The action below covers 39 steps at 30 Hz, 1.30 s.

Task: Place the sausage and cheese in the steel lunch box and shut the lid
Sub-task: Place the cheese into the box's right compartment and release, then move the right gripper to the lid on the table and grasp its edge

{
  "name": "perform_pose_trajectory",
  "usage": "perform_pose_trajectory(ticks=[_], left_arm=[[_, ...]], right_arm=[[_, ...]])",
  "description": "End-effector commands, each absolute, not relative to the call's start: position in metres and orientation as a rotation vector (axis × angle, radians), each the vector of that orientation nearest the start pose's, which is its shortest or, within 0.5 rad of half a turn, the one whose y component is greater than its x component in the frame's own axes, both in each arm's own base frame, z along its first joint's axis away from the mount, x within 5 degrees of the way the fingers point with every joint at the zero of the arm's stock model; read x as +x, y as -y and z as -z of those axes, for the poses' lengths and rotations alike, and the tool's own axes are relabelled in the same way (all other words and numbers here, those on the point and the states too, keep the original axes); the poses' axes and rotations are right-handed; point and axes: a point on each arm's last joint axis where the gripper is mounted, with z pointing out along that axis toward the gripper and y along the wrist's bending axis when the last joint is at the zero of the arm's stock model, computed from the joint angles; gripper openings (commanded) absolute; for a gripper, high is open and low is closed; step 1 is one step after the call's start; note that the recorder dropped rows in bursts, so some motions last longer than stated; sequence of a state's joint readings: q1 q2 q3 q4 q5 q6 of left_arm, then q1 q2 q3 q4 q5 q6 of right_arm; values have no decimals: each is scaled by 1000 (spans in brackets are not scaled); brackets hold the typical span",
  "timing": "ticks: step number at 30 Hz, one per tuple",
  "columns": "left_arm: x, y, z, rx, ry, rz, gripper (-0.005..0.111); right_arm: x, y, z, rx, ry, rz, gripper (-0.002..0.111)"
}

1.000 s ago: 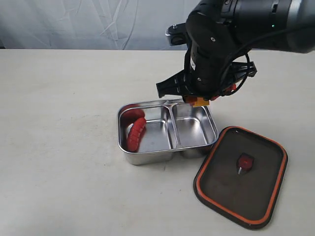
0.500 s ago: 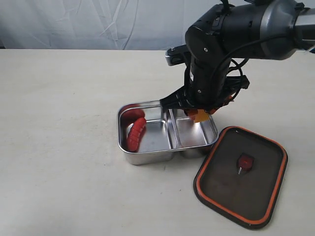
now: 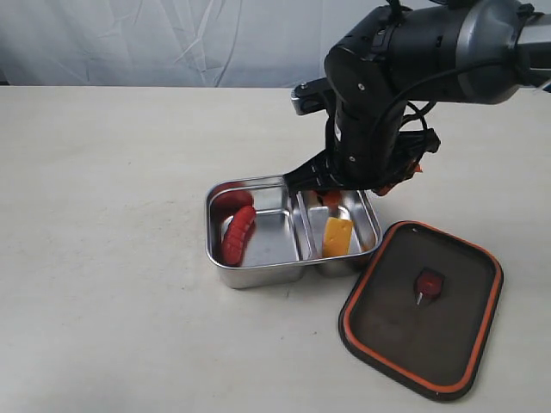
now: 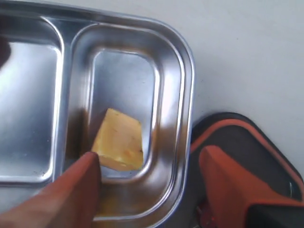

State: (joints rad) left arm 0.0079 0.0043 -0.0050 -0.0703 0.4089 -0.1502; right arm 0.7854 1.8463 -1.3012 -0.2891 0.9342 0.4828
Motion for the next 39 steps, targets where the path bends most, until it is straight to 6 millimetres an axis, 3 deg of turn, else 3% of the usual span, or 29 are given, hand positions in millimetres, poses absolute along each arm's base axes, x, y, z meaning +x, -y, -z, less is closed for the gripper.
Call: perform_pose_trajectory(ticks=[1, 10, 18, 39], left_arm=[[52, 2, -178, -180, -1869, 152, 0], [52, 1, -178, -175, -1867, 142, 0], [52, 1, -178, -175, -1867, 142, 0], [52, 1, -178, -175, -1867, 142, 0]], right_arm=[[272, -235, -225, -639, -2742, 160, 61], [259, -224, -278, -582, -2614, 21, 61], [252, -218, -297, -585, -2563, -24, 61], [241, -214, -247, -666, -2578, -68, 61]])
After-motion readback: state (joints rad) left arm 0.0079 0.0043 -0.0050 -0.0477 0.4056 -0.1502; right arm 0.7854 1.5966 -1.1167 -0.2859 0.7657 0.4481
